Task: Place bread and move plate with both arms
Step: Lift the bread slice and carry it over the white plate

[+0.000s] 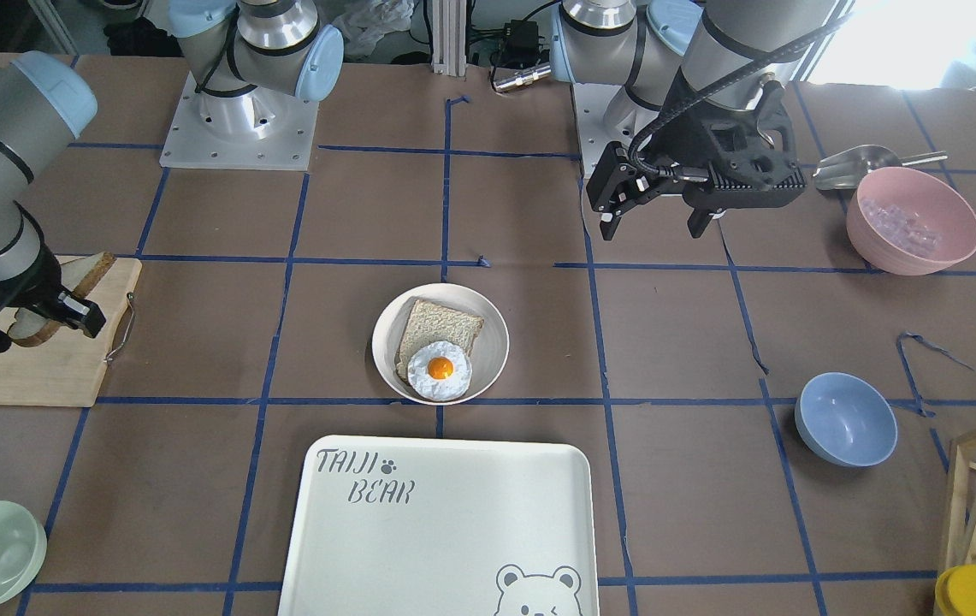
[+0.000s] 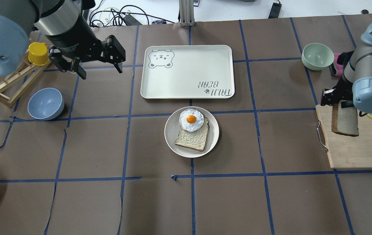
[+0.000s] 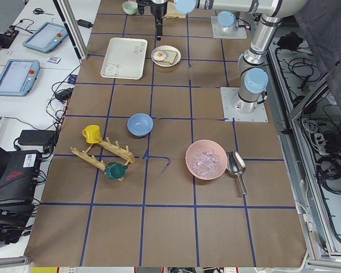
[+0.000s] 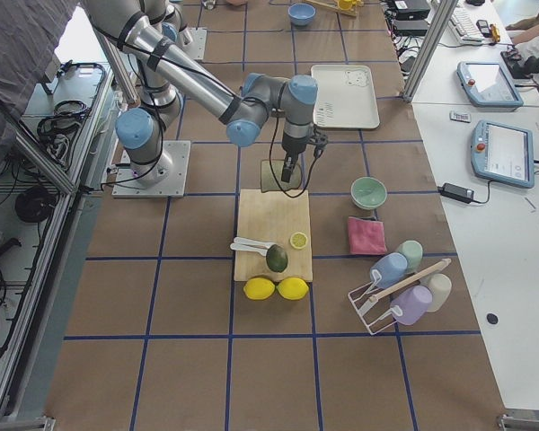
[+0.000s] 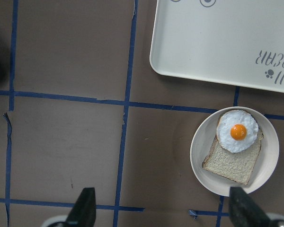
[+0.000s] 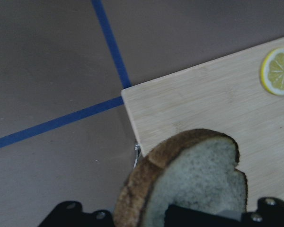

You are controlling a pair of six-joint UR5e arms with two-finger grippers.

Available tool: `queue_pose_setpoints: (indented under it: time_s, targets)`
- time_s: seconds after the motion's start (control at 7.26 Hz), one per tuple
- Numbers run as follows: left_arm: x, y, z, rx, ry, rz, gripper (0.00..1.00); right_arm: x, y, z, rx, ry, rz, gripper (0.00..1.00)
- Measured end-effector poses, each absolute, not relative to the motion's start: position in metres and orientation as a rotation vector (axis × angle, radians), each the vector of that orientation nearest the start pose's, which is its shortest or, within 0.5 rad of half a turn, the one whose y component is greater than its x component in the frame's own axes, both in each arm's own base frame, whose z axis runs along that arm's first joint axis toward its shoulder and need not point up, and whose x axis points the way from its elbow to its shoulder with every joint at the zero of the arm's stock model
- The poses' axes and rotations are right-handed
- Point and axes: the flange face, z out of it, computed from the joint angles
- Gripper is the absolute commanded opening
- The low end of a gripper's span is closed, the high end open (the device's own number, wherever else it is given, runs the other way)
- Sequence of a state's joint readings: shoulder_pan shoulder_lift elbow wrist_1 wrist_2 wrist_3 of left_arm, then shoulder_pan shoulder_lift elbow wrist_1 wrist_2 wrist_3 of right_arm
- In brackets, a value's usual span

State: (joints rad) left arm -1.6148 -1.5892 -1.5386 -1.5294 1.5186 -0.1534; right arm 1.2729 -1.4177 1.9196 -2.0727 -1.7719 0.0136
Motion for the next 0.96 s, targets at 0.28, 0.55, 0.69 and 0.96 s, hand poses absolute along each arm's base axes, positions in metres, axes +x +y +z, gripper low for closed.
queue_pose_setpoints:
  time_s: [0.28,0.55,0.69,0.96]
  targets:
    - [-0.160,-0.499,0.499,-0.174,3.193,-0.080,1.00,0.084,-0.535,0.316,0.588,3.281,0.012,0.00]
    - [-0.160,-0.499,0.499,-0.174,3.193,-0.080,1.00,0.205,-0.542,0.313,0.695,3.213,-0.029,0.00]
    - [-0.160,-0.499,0.499,-0.174,3.193,-0.080,1.00,0.251,-0.546,0.308,0.766,3.160,-0.022,0.00]
    - [-0.160,-0.499,0.499,-0.174,3.193,-0.080,1.00,0.316,-0.545,0.286,0.896,3.098,0.020,0.00]
